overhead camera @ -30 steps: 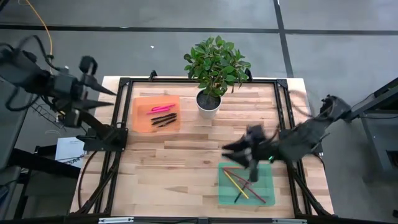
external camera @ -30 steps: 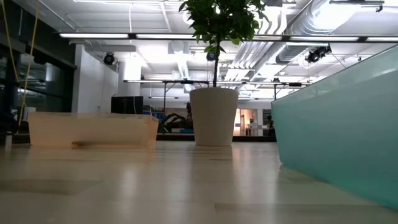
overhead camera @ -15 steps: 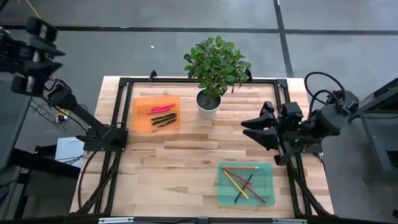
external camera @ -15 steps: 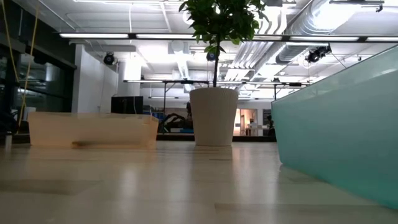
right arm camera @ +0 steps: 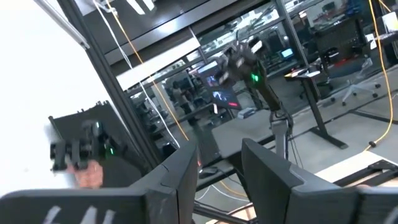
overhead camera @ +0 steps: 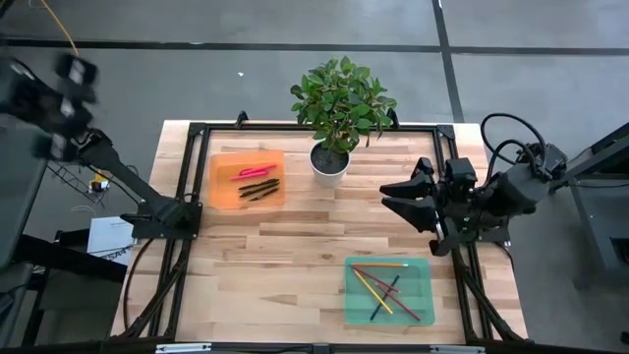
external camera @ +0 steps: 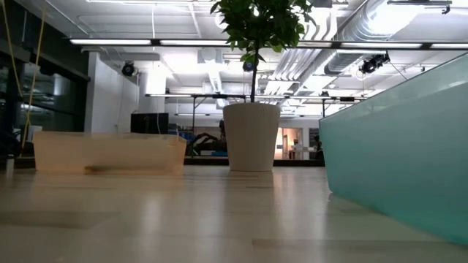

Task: Sort pens & pencils
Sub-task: Return to Home Position

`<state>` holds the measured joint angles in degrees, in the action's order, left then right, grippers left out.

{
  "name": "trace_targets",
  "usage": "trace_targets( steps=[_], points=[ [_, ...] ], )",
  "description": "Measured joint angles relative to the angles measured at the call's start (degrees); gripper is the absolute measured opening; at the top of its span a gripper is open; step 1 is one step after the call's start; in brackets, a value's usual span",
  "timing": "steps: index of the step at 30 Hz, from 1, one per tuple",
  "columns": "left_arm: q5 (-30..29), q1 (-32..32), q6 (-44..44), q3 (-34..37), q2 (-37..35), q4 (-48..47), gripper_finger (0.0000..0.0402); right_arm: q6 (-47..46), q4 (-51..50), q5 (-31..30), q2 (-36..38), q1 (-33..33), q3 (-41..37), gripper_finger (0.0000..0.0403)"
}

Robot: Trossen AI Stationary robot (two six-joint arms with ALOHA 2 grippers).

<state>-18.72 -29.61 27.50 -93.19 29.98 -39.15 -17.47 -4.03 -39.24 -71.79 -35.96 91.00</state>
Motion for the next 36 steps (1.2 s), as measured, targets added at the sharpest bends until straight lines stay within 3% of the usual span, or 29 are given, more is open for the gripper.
trace_targets(
  steps=[7, 14, 21, 32, 36],
  points=[
    [-0.1, 0.0, -2.2, 33.4, -13.4, 20.3, 0.0108, -2.2, 0.0, 0.3, 0.0, 0.4, 0.0, 0.0117],
    [-2.6, 0.0, -0.9, 52.8, -17.9, 35.6, 0.0108, -5.1, -1.1, 0.7, 0.0, 0.4, 0.0, 0.0117],
    [-3.7, 0.0, -0.8, 64.2, -20.1, 44.6, 0.0108, -8.4, -4.2, 0.3, 0.2, 0.7, 0.0, 0.0117],
    [3.4, 0.0, -2.4, 74.8, -26.1, 50.4, 0.0108, -13.8, -10.8, 0.1, 0.2, 2.7, 0.0, 0.0117],
    [6.5, 0.0, -2.5, 80.1, -26.2, 57.1, 0.0108, -14.7, -11.6, 0.2, 0.2, 3.5, 0.0, 0.0117]
  ],
)
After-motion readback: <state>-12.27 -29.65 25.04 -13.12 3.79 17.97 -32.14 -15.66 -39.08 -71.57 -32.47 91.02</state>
